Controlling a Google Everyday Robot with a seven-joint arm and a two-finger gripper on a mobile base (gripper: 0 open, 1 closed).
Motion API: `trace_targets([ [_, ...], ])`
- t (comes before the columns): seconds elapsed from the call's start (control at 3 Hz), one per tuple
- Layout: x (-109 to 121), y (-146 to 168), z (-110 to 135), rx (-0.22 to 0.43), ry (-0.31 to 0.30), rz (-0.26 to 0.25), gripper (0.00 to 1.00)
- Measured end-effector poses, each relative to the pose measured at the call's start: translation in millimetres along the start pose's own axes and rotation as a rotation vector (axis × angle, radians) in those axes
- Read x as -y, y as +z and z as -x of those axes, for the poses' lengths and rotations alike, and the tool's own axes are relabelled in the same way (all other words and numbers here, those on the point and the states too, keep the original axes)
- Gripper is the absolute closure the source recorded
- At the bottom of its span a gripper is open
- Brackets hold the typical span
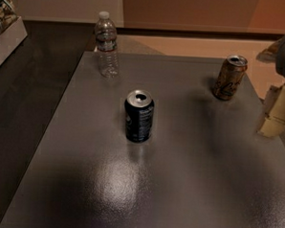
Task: Pick pepsi can
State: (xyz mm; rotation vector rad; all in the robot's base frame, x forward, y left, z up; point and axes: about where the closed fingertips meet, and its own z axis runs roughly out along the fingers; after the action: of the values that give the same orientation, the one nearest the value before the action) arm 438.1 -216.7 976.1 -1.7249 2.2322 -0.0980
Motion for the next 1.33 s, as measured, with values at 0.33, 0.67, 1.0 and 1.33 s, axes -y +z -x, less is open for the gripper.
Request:
trace_targets([
  [0.33, 0.0, 0.0, 0.0, 0.000, 0.000, 0.000, 0.00],
  [0.67, 1.4, 1.2, 6.3, 0.026, -0.005, 0.017, 0.00],
  [1.0, 3.6, 13.5, 25.4, 0.094, -0.024, 0.052, 0.00],
  [1.33, 1.0, 30.3, 50.1, 0.164, -0.052, 0.097, 0.00],
])
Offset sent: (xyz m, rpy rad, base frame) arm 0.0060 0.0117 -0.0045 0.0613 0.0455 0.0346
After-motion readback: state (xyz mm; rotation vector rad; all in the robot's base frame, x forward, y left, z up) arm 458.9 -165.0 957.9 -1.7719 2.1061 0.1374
